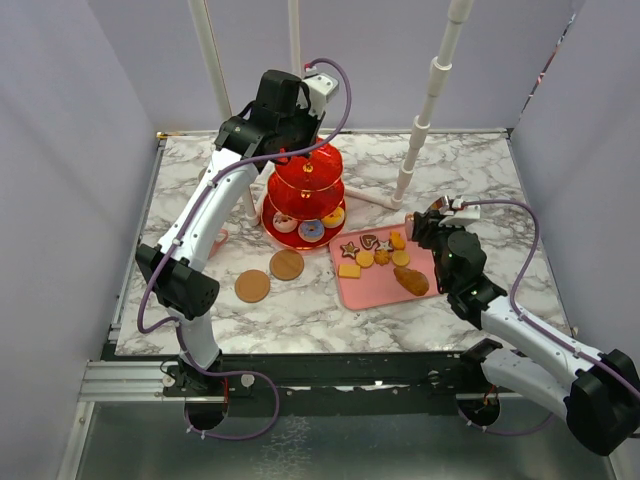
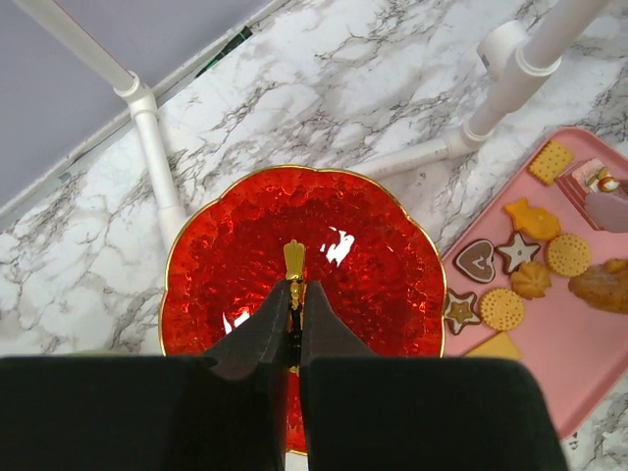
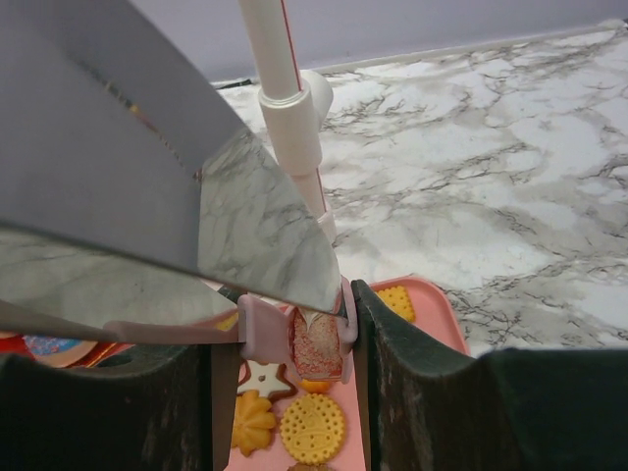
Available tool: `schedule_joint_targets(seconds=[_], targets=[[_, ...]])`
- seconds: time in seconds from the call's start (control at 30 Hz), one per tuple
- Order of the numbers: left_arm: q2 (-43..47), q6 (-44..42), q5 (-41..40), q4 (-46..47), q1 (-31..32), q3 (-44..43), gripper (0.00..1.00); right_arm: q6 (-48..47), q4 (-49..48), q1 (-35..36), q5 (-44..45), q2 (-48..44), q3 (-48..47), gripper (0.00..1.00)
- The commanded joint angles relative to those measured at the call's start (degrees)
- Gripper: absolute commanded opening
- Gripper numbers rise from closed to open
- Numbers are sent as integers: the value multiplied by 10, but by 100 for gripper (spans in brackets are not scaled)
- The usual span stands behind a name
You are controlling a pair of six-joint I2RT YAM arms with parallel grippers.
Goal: Serve the afternoon tea
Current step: Adjust the desert table at the center of the board.
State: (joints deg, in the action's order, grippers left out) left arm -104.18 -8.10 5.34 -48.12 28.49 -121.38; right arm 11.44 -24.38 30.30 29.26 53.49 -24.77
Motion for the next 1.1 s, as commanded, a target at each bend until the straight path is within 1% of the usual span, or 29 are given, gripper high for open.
schedule_joint_targets(seconds=[0.0, 0.2, 0.37, 0.4, 0.43, 0.53, 0.57, 0.6, 0.63, 0.73, 0.83, 0.9, 0.93, 1.07], targets=[[32, -59, 57, 15, -2, -2, 3, -10, -25, -2, -54, -9, -10, 28], [41, -104, 102, 10, -8, 11, 3, -14, -33, -2, -108, -9, -10, 28], [40, -107, 92, 11, -19, 2, 4, -15, -34, -2, -131, -11, -11, 28], [40, -106, 81, 11, -20, 0, 9, -15, -33, -2, -132, -12, -11, 28], [40, -103, 73, 12, -20, 1, 21, -14, -34, -2, -132, -11, -11, 28], [45, -72, 47, 23, -20, 11, 68, -14, -35, -2, -133, -10, -11, 27], [48, -56, 38, 30, -20, 17, 82, -13, -36, -2, -132, -9, -11, 27], [53, -38, 31, 39, -20, 24, 89, -12, -36, -2, -133, -9, -11, 27], [59, -20, 24, 49, -20, 33, 93, -12, -37, -2, -133, -9, -11, 27], [89, 39, 0, 97, -18, 85, 95, -11, -39, -2, -133, -8, -10, 27], [122, 86, -72, 144, -6, 142, 93, -9, -38, -2, -132, -9, -10, 27], [135, 114, -142, 158, 5, 167, 90, -9, -38, -2, -131, -9, -10, 27], [141, 124, -162, 165, 8, 183, 89, -9, -38, -2, -130, -10, -10, 27], [146, 152, -206, 171, 16, 201, 88, -9, -35, -2, -128, -10, -10, 27]])
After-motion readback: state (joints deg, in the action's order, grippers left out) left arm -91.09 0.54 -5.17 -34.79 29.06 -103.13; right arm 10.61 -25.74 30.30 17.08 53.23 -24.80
